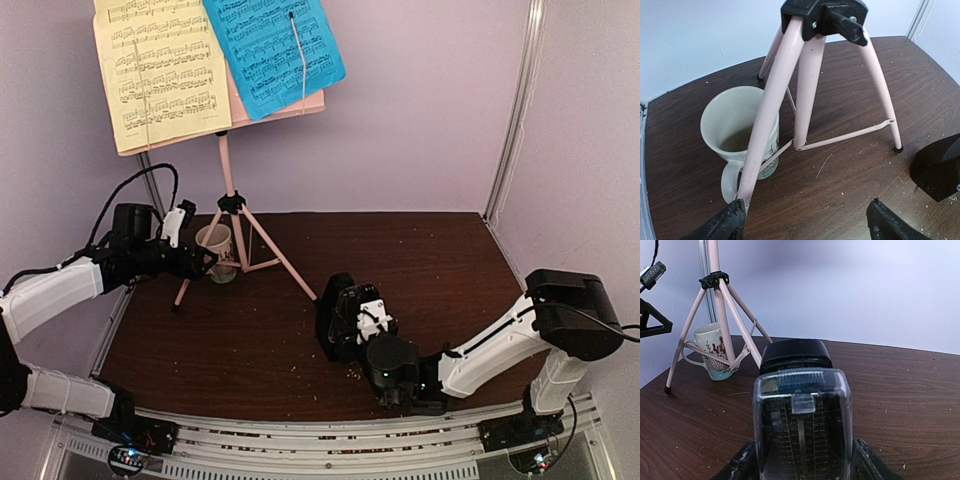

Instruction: Pack up the instrument practice props

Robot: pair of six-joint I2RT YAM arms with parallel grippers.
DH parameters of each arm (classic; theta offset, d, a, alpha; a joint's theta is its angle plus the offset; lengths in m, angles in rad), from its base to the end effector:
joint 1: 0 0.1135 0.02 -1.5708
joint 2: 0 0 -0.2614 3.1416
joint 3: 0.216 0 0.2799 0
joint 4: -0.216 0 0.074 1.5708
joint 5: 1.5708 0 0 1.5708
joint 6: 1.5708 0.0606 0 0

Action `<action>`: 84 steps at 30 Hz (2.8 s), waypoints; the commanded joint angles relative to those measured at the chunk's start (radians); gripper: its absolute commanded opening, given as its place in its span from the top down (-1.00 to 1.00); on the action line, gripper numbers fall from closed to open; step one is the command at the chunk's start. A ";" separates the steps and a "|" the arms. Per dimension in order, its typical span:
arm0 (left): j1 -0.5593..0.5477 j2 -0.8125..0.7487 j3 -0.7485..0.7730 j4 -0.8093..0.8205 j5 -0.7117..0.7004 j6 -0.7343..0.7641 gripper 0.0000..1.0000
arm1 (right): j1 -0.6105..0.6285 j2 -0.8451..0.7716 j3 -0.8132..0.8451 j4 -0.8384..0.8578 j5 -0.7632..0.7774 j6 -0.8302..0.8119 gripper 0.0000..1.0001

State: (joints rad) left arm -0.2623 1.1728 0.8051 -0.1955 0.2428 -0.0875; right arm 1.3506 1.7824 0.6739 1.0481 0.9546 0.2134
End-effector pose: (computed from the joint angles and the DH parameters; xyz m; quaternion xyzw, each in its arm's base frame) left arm 0.2934 -0.0939 0.2413 0.1341 0.8609 -0.1878 0.4534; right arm 0.1268 0.3399 0.1445 -0.0829 0.7145 0.1917 0.6677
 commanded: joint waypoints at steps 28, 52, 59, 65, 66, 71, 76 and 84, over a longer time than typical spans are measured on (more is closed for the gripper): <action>0.006 0.000 -0.015 0.036 0.011 0.007 -0.74 | -0.012 -0.013 0.040 -0.184 -0.029 -0.025 -1.00; 0.005 -0.114 -0.049 0.056 -0.070 0.023 -0.74 | -0.014 -0.692 -0.220 -0.579 -0.293 0.135 -1.00; -0.040 -0.165 -0.067 0.075 0.004 0.025 -0.73 | -0.091 -0.944 -0.294 -0.765 -0.361 0.274 -1.00; -0.251 -0.157 -0.023 0.058 -0.051 0.024 -0.73 | -0.385 -1.007 -0.308 -0.843 -0.672 0.313 -1.00; -0.289 -0.149 -0.010 0.048 -0.063 0.019 -0.72 | -0.443 -0.996 -0.309 -0.833 -0.732 0.315 -1.00; -0.404 -0.125 0.023 0.060 -0.057 -0.082 -0.71 | -0.656 -0.874 -0.296 -0.756 -0.937 0.294 -1.00; -0.497 -0.087 0.066 0.112 -0.034 -0.182 -0.71 | -0.848 -0.751 -0.320 -0.602 -1.064 0.288 -1.00; -0.638 0.130 0.251 0.101 -0.002 -0.120 -0.78 | -0.987 -0.663 -0.363 -0.457 -1.132 0.270 -1.00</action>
State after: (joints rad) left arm -0.8433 1.2152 0.9607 -0.1303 0.2214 -0.2413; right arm 0.3885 1.1084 0.3569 0.4679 -0.1169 0.4927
